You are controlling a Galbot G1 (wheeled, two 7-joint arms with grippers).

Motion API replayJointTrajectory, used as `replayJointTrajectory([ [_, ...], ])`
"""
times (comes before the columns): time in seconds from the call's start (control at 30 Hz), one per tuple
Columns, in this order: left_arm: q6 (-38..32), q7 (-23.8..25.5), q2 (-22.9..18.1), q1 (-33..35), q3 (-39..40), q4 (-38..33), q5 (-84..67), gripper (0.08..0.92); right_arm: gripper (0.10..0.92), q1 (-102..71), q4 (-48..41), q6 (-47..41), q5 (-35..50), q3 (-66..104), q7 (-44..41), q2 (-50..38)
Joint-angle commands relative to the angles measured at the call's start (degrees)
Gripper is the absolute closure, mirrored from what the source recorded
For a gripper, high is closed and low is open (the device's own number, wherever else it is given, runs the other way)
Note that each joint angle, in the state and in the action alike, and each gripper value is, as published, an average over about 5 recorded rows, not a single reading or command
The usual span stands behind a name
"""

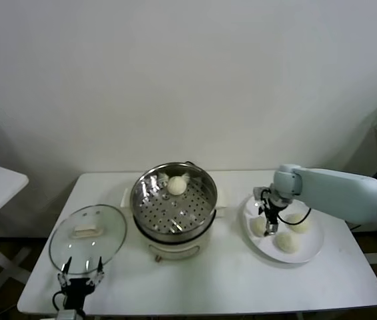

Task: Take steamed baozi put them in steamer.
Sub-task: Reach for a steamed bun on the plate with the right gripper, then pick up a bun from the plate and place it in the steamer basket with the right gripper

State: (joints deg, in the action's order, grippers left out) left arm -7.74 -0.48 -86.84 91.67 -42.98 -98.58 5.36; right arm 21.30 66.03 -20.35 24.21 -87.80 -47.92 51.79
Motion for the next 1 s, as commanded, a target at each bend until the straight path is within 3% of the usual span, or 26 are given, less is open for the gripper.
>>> replayJointTrajectory([
  [0.03, 0.1, 0.0, -0.1, 0.0, 0.0, 0.0, 0.0, 0.177, 0.266, -1.2, -0.7, 0.0, -0.9, 0.9, 0.4, 0.5],
  [0.27, 0.2, -0.1, -0.1, -0.1, 0.0, 0.1, 0.0, 0.177, 0.391, -0.3, -0.4, 0.0, -0.8, 0.8, -0.1, 0.4],
  [0.47, 0.2, -0.1, -0.1, -0.2, -0.1, 0.0, 0.0, 0.177, 0.401, 5.8, 2.9, 0.3, 1.2, -2.2, -1.6, -0.6],
  [1.0, 0.4, -0.1, 0.2, -0.4, 0.5, -0.7, 0.1, 0.177, 0.404, 39.7, 15.2, 2.2, 16.1, -17.4, -9.9, 0.0],
])
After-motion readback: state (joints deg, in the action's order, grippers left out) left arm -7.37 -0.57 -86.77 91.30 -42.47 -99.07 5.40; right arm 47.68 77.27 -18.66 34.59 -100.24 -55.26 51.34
